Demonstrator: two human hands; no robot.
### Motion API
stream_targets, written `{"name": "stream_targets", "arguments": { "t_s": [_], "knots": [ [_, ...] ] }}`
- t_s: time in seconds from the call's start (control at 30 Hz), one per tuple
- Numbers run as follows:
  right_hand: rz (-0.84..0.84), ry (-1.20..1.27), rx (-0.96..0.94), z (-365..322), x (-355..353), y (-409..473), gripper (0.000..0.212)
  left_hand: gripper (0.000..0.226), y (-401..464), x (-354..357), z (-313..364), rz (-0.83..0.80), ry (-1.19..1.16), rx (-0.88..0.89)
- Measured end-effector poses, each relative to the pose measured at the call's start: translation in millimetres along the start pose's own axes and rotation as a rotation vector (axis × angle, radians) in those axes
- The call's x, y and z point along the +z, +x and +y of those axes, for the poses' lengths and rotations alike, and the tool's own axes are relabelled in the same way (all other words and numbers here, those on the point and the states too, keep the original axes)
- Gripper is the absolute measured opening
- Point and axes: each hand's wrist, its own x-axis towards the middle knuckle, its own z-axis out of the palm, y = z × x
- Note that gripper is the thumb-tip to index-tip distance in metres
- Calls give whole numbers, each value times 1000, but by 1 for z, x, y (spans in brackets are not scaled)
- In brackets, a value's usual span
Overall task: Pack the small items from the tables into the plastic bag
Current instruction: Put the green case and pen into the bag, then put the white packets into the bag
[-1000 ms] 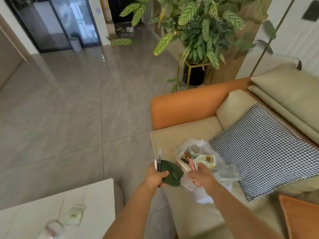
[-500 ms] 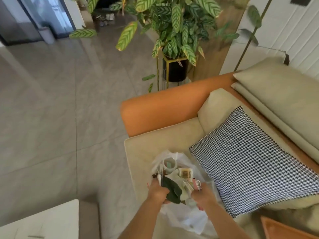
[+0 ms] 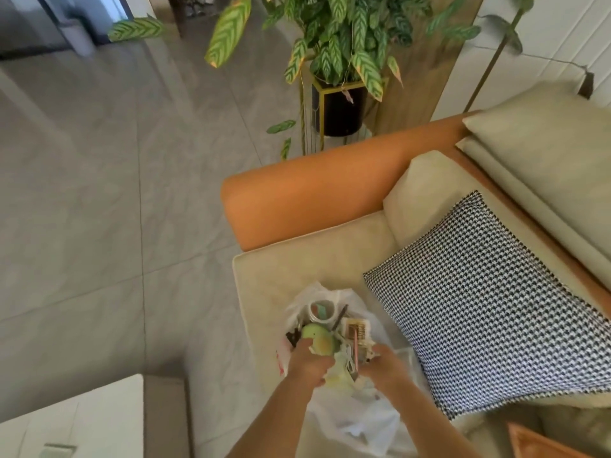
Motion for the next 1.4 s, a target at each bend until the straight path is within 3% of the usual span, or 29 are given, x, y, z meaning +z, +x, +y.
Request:
{"name": "stream_targets", "arguments": {
  "t_s": [0.27, 0.53, 0.63, 0.73, 0.83, 0.97, 1.03, 1.1, 1.4],
  "knots": [
    [-43, -115, 0, -7, 22, -24, 36, 44, -32, -35, -26, -23, 302, 105],
    [-152, -309, -166, -32, 93, -69, 38, 34, -73, -110, -78, 60, 199, 112],
    [-186, -372, -247, -49, 130, -94, 12, 24, -88, -150, -105, 110, 151, 116],
    [-260, -520, -351, -62, 172, -119, 25, 21, -104, -191, -139, 179, 125, 118],
    [-300, -591, -409, -73, 221, -143, 7, 16, -120, -232, -185, 251, 69, 100],
    [-386, -760, -494, -78, 297, -180, 25, 9, -143, -288, -251, 315, 14, 43],
    [-439, -809, -512, -79, 337, -200, 12, 25, -155, -315, -287, 353, 0, 13],
    [-479, -853, -518, -77, 377, -220, 37, 31, -172, -340, -322, 400, -51, -25],
    [-675, -1092, -665, -62, 533, -311, 28, 39, -223, -423, -467, 526, -229, -171]
  ]
}}
